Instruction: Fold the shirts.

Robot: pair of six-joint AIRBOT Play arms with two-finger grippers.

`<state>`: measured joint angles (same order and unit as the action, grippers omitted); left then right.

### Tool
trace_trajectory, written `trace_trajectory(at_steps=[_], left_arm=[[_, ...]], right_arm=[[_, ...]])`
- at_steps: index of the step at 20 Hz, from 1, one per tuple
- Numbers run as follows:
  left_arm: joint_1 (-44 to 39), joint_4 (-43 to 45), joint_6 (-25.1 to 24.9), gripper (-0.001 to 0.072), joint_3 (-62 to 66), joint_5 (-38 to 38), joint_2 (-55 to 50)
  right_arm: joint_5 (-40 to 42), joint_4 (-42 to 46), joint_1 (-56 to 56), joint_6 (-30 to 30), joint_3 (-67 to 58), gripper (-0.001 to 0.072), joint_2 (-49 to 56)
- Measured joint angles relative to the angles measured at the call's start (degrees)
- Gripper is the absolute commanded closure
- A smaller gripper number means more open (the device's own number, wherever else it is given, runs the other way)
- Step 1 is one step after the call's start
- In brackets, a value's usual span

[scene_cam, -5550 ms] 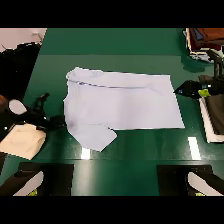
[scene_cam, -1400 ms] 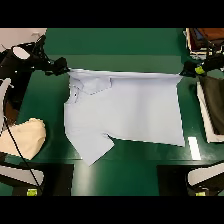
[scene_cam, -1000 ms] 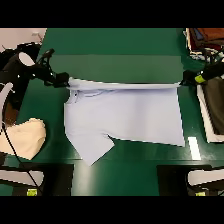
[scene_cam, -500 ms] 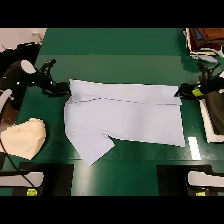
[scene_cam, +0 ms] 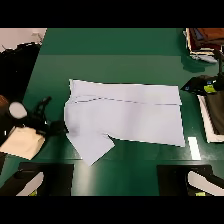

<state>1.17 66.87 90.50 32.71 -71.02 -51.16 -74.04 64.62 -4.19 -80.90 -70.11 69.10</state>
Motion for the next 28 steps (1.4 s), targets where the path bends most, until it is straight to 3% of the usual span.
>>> trace_trajectory(at_steps=[10, 11, 12, 13, 14, 18, 28], left_arm=[[0.02, -14.21, -1.29, 0.0169, -14.03, 10.01, 6.12], [0.02, -15.19, -1.75, 0.0329, -14.29, 11.08, 6.16], [-0.02, -15.47, -2.32, 0.0535, -14.58, 12.37, 6.16], [0.04, -15.76, -2.84, 0.0654, -14.73, 13.05, 6.19], [0.0, -17.14, -3.5, 0.0683, -14.75, 13.57, 6.23], [-0.02, -19.58, -6.49, 0.0684, -13.64, 12.22, 6.32], [0.0, -20.61, -9.57, 0.0684, -6.84, 9.03, 6.29]], right_arm=[[-2.43, -0.57, 0.04, 0.0, 0.04, 0.0262, -1.33], [-2.78, -0.59, 0.04, 0.0, 0.04, 0.0262, -1.36], [-3.23, -0.61, 0.04, 0.0, 0.02, 0.0261, -1.33], [-3.76, -0.59, 0.02, 0.0, 0.02, 0.0262, -1.36], [-4.2, -0.59, -0.02, 0.0, 0.07, 0.0262, -1.38], [-5.64, 0.02, -3.21, 0.0, 4.42, 0.0262, -3.82], [-6.91, 6.8, -26.82, 0.85, 34.62, 0.0261, -11.85]])
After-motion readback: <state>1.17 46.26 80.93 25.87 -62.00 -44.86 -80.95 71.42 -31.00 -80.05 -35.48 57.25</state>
